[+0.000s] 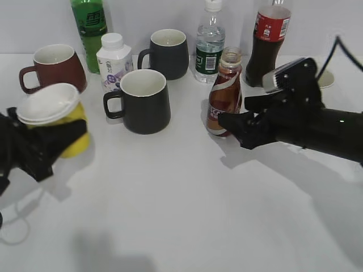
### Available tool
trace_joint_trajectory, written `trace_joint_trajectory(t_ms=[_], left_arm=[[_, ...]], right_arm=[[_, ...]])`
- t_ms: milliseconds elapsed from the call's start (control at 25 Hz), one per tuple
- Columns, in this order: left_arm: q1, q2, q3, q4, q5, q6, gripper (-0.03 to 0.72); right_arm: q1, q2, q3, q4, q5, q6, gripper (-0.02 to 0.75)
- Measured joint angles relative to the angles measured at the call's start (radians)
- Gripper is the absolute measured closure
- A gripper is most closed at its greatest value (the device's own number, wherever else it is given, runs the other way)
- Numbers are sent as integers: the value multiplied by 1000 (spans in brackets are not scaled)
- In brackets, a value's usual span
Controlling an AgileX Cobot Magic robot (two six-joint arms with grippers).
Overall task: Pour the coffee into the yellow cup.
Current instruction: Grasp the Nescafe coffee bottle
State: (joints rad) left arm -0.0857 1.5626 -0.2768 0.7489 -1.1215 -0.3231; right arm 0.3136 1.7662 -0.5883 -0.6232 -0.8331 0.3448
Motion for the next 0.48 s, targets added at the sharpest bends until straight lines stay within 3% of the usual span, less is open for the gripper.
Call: trace_joint_trajectory(t_ms=[280, 480], left_arm=[[-177, -1, -4, 18, 11, -5, 309], [-294, -1, -73, 19, 150, -5, 309]], right_arm=[[0, 121, -111, 0, -24, -2, 149], [0, 192, -194, -1, -30, -16, 149]])
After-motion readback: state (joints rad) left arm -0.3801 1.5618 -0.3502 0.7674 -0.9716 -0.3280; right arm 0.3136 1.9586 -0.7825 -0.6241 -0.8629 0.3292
